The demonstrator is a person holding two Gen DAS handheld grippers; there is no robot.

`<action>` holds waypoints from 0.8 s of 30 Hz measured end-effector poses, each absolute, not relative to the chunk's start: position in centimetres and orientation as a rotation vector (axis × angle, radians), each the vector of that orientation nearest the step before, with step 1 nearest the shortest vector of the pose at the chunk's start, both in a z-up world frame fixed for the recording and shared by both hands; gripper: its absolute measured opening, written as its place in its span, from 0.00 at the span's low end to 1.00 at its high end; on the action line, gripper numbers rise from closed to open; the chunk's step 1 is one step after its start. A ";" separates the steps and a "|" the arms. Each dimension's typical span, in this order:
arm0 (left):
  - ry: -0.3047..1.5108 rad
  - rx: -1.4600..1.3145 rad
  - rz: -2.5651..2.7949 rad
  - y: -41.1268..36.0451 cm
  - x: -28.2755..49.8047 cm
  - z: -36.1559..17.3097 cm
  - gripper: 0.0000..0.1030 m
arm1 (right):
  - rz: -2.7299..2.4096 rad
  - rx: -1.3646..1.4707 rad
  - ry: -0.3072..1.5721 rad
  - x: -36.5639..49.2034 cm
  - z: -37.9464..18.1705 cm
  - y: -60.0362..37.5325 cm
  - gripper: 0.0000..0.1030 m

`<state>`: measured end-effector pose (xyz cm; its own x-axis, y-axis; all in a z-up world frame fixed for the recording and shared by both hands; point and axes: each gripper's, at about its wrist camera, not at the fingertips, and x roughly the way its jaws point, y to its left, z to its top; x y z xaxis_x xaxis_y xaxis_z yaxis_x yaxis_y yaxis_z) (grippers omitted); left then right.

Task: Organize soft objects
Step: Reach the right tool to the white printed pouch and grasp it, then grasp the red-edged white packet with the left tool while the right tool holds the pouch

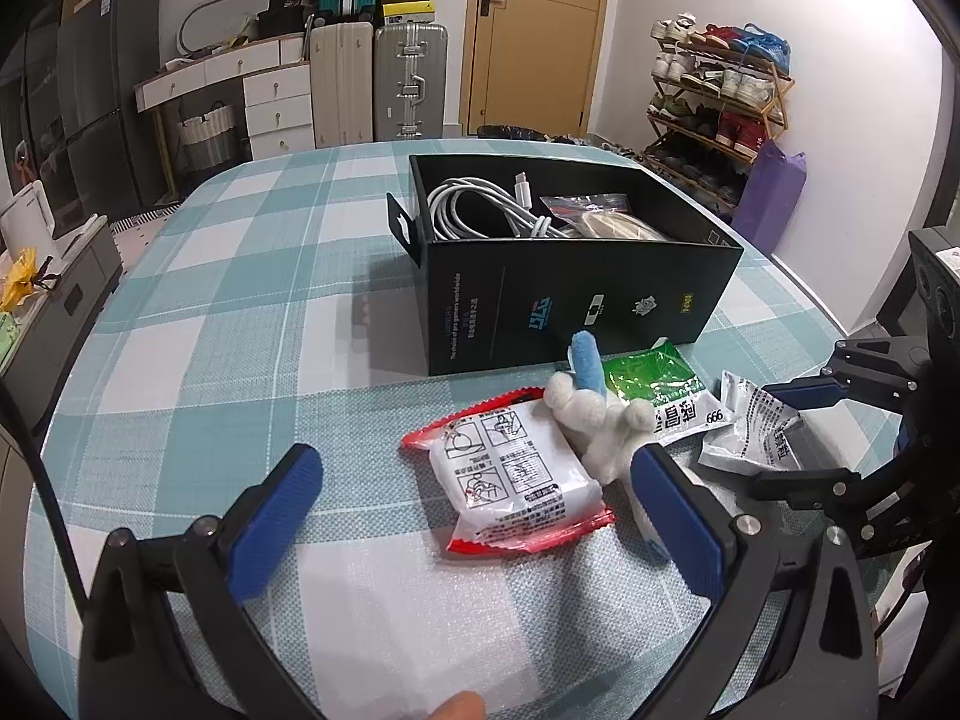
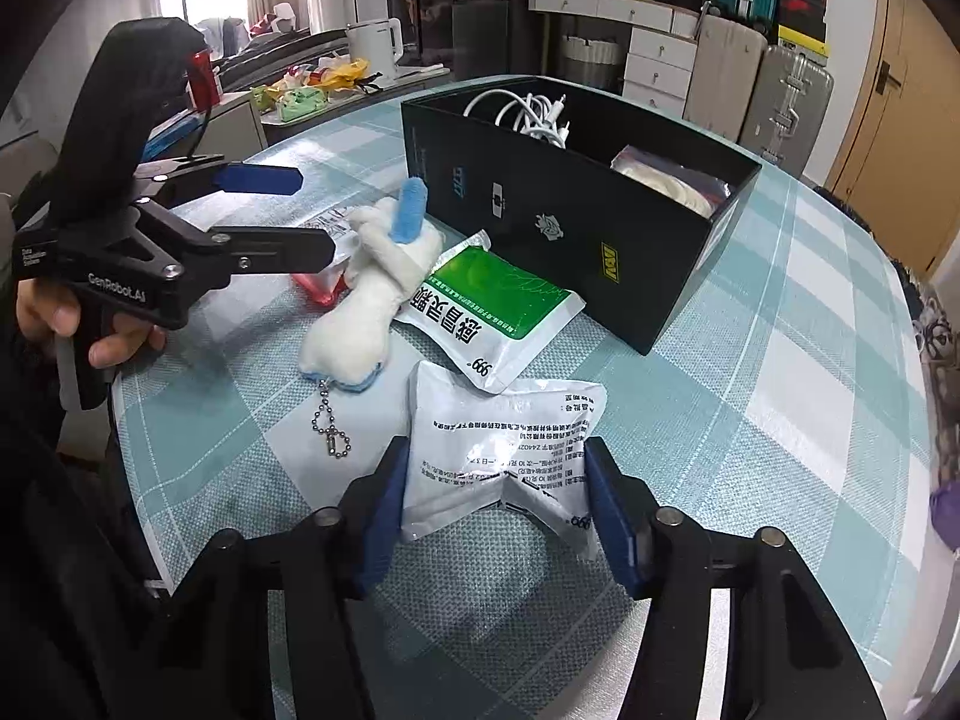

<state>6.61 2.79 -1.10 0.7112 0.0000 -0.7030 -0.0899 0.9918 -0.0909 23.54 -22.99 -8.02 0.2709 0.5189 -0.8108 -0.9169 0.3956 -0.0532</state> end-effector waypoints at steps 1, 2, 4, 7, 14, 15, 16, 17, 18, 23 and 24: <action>0.779 -0.121 0.050 2.8 6.6 -1.1 1.00 | 1.047 -0.593 0.802 23.5 -8.0 -22.9 0.53; 0.778 -0.121 0.051 2.8 6.5 -1.1 1.00 | 1.051 -0.595 0.797 23.4 -7.9 -22.9 0.52; 0.780 -0.122 0.055 2.8 6.6 -1.1 1.00 | 1.064 -0.600 0.794 23.0 -7.7 -23.0 0.50; 0.789 -0.127 0.064 3.0 6.7 -1.3 1.00 | 1.078 -0.589 0.786 23.0 -7.4 -23.5 0.48; 0.827 -0.133 0.099 3.4 7.1 -1.6 1.00 | 1.075 -0.551 0.754 23.2 -5.8 -25.7 0.47; 0.829 -0.133 0.100 3.3 7.1 -1.6 1.00 | 1.071 -0.548 0.746 23.1 -5.7 -25.9 0.47; 0.834 -0.130 0.102 3.3 7.1 -1.7 1.00 | 1.071 -0.538 0.739 23.2 -5.5 -26.1 0.47; 0.839 -0.126 0.101 3.2 7.2 -1.7 1.00 | 1.071 -0.529 0.735 23.3 -5.4 -26.3 0.47; 0.848 -0.125 0.098 3.1 7.3 -1.8 1.00 | 1.066 -0.525 0.730 23.3 -5.3 -26.4 0.47; 0.891 -0.099 0.128 2.6 8.1 -2.2 1.00 | 1.069 -0.525 0.729 23.2 -5.4 -26.1 0.47; 0.895 -0.099 0.133 2.7 8.0 -2.2 1.00 | 1.069 -0.526 0.729 23.0 -5.4 -26.1 0.47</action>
<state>8.04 2.69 -2.21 0.6181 0.0743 -0.7826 -0.1571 0.9871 -0.0304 23.05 -26.09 -5.36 0.2906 0.5909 -0.7526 -0.9162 0.3986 -0.0409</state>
